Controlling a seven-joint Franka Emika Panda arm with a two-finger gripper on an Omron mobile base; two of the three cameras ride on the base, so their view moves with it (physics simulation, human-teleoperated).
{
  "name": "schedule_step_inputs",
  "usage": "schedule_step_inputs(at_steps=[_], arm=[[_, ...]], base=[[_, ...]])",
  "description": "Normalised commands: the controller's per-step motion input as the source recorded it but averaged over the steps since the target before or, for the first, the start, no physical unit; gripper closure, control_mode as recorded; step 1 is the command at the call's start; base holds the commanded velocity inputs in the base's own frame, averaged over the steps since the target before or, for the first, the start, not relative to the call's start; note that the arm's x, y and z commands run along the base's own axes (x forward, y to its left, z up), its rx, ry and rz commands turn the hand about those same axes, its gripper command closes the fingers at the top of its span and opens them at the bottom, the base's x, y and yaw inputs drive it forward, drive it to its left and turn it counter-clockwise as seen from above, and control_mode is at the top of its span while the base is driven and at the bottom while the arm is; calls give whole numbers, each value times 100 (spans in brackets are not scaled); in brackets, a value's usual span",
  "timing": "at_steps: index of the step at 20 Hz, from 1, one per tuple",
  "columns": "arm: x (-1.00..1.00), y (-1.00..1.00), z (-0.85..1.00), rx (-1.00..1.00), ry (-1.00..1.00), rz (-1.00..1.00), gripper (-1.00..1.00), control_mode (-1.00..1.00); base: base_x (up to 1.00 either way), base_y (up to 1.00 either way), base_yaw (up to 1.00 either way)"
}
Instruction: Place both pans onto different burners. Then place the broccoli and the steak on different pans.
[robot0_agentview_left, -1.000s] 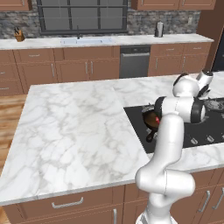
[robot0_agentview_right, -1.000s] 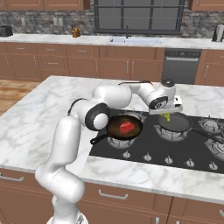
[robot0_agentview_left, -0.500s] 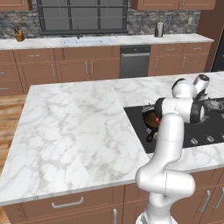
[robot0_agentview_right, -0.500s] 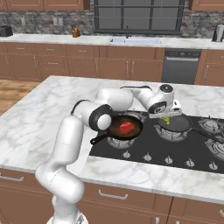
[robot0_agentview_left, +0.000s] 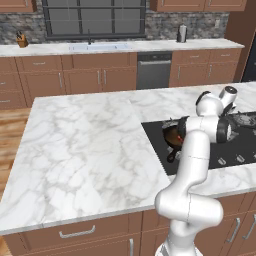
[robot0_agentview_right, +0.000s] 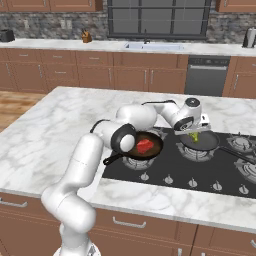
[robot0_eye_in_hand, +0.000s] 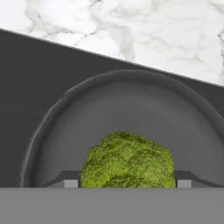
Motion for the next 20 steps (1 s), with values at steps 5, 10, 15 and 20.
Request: schedule_step_inputs(at_steps=[5,10,15,20], arm=[[16,-21,-17,0,0,0,100,-100],[1,-2,-26,0,0,0,100,-100],[0,0,-20,0,0,0,100,-100],[0,0,-1,0,0,0,-100,-100]], base=[[0,0,0],[0,0,0],[0,0,0],[0,0,0]])
